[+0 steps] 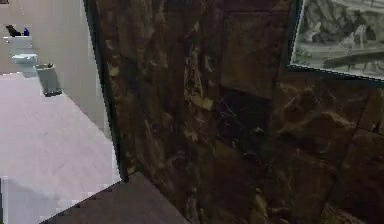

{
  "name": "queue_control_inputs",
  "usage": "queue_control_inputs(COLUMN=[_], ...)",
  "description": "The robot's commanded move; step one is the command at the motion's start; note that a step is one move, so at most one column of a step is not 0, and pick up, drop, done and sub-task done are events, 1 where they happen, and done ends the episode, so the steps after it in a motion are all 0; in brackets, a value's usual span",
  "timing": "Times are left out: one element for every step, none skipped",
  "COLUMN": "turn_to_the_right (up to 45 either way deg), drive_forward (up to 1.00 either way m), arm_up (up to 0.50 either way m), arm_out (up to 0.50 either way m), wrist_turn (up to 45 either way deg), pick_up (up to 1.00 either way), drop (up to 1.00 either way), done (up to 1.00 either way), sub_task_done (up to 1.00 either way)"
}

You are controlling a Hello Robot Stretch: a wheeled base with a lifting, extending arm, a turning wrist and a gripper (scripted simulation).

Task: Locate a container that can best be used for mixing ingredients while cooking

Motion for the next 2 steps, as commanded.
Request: queue_control_inputs(turn_to_the_right=[-39.0,-3.0], drive_forward=[0.00,0.00], arm_up=[0.00,0.00], arm_out=[0.00,0.00], wrist_turn=[0.0,0.0], pick_up=[0.00,0.00], drop=[0.00,0.00], done=[0.00,0.00], sub_task_done=[0.00,0.00])
